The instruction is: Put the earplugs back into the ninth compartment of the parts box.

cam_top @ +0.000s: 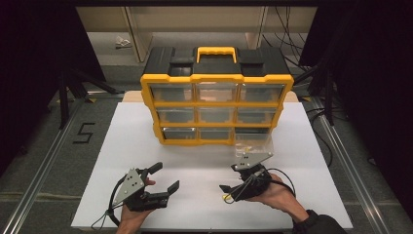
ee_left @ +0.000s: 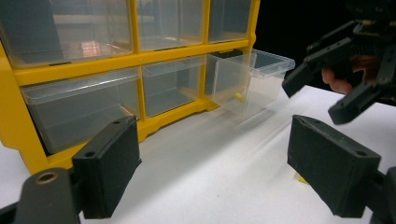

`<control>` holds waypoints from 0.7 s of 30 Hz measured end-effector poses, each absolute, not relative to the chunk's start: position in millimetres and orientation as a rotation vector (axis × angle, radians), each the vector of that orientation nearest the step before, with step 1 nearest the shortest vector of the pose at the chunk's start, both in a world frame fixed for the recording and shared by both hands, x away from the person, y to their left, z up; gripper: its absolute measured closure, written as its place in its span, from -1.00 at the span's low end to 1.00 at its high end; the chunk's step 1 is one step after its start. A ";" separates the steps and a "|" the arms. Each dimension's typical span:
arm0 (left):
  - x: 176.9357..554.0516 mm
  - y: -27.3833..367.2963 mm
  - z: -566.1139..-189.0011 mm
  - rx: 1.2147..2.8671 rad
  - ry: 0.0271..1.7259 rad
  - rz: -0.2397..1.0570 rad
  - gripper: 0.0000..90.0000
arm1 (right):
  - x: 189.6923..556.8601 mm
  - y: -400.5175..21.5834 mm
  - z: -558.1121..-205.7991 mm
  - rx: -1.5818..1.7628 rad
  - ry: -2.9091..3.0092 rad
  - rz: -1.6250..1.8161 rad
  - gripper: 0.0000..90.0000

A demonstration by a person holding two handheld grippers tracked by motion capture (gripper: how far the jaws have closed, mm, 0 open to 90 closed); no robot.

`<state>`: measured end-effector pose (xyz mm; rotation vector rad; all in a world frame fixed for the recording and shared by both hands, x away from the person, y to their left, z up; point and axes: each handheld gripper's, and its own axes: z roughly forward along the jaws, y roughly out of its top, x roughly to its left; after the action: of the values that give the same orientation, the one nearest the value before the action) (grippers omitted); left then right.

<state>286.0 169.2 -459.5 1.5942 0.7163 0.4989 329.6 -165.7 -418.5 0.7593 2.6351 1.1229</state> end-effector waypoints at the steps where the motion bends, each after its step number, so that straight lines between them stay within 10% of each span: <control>1: 286.1 169.2 -459.5 1.594 0.716 0.499 -0.63 | 329.5 -165.3 -422.8 0.749 2.656 1.096 -0.43; 21: 286.0 168.9 -459.6 1.596 0.715 0.499 -0.63 | 325.9 -154.4 -452.8 0.666 2.815 0.894 -0.12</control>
<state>286.0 168.9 -459.6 1.5958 0.7150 0.4992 325.9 -154.4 -452.8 0.6660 2.8151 0.8941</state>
